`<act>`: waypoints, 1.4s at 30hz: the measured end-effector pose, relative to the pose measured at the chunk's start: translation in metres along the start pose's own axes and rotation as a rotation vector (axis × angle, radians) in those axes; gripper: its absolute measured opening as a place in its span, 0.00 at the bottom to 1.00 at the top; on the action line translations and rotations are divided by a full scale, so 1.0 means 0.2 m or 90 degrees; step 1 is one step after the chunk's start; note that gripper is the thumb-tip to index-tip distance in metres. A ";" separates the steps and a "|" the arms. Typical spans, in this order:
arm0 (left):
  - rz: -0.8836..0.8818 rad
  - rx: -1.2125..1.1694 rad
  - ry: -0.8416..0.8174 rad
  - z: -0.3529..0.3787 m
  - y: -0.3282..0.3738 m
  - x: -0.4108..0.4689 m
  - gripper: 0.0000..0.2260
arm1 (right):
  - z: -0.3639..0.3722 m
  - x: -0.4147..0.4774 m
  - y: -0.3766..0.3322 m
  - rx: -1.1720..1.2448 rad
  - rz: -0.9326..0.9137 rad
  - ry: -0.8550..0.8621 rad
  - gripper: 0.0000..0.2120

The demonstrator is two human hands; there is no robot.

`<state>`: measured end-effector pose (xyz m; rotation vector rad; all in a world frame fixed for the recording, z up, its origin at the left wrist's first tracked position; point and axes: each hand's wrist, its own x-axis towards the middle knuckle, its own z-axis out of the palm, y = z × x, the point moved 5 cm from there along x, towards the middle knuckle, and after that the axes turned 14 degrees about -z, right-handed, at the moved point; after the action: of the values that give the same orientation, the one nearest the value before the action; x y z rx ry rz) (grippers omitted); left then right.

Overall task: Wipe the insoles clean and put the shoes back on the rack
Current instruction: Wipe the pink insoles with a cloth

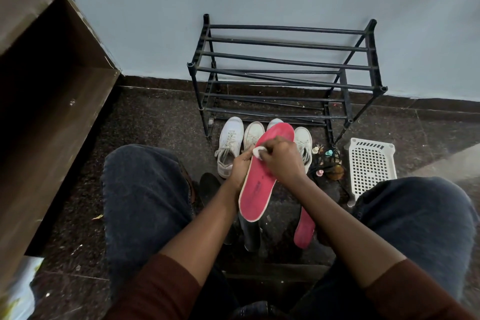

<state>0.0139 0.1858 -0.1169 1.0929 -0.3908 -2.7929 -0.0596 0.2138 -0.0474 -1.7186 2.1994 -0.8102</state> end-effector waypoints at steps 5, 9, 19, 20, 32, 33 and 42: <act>-0.020 0.009 -0.012 0.04 -0.01 -0.01 0.28 | -0.02 0.03 0.07 -0.026 0.082 0.047 0.11; -0.013 0.012 -0.012 0.03 0.02 0.00 0.32 | 0.02 -0.02 0.03 0.064 0.043 -0.039 0.07; -0.033 0.086 -0.028 0.07 -0.04 -0.03 0.24 | 0.03 -0.01 0.08 0.030 0.088 -0.050 0.12; -0.034 0.115 -0.007 0.06 -0.04 -0.03 0.19 | 0.03 0.00 0.09 0.018 0.097 -0.034 0.09; -0.055 0.133 0.022 0.02 -0.02 -0.01 0.23 | 0.01 0.02 0.17 0.087 0.096 -0.055 0.09; -0.052 0.138 0.039 0.01 -0.02 -0.01 0.22 | 0.03 0.00 0.16 0.103 0.086 -0.073 0.08; -0.047 0.160 0.075 -0.01 -0.02 0.01 0.17 | 0.02 0.02 0.15 0.001 0.118 -0.007 0.12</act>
<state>0.0144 0.1884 -0.1201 1.3402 -0.7184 -2.7795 -0.0827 0.2125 -0.0665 -1.4863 2.3065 -0.7541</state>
